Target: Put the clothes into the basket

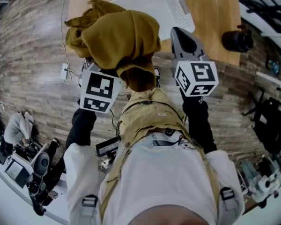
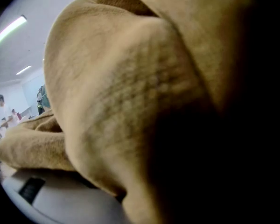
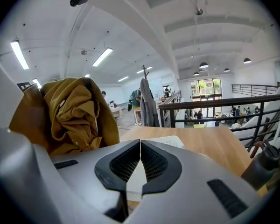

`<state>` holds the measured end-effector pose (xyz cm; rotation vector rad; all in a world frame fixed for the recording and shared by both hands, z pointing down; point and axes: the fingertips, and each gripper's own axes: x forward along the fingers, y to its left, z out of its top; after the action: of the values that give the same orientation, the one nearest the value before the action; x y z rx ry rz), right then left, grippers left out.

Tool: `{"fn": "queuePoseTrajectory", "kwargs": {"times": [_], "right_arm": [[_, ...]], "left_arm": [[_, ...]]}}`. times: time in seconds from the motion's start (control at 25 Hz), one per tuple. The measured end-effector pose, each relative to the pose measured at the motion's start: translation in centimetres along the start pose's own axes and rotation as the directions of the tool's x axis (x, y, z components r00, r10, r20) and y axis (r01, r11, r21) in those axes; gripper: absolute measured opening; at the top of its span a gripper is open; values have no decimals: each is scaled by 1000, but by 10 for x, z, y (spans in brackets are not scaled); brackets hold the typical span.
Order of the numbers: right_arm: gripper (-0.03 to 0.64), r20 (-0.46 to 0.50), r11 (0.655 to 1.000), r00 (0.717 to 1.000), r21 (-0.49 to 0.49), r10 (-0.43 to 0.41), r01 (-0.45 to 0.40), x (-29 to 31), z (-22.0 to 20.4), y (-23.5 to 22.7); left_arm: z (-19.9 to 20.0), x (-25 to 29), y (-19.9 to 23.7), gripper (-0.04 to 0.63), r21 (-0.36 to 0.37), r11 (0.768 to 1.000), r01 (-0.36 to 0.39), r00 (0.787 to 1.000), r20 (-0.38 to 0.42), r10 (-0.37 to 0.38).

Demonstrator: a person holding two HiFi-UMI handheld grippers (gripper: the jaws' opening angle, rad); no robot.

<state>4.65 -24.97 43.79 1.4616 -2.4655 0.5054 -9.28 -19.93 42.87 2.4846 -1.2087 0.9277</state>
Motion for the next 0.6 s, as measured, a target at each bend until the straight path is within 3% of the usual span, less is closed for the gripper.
{"fn": "queuePoseTrajectory", "kwargs": {"times": [0.16,0.36,0.6], "right_arm": [[21,-30,1000,999,-4,-13,13,14,-4,-7],[21,-50,999,998,11,-43,44,25,-8,-26],[20,-80,996,994,27,-80,82,33,-17,-50]], "left_arm": [[3,19,6,356,100,992,72,997,-23,-70],[2,54,5,356,284,947,148,988,-81,-130],[-11,107,7,356,331,906,264,961,-172,-217]]}}
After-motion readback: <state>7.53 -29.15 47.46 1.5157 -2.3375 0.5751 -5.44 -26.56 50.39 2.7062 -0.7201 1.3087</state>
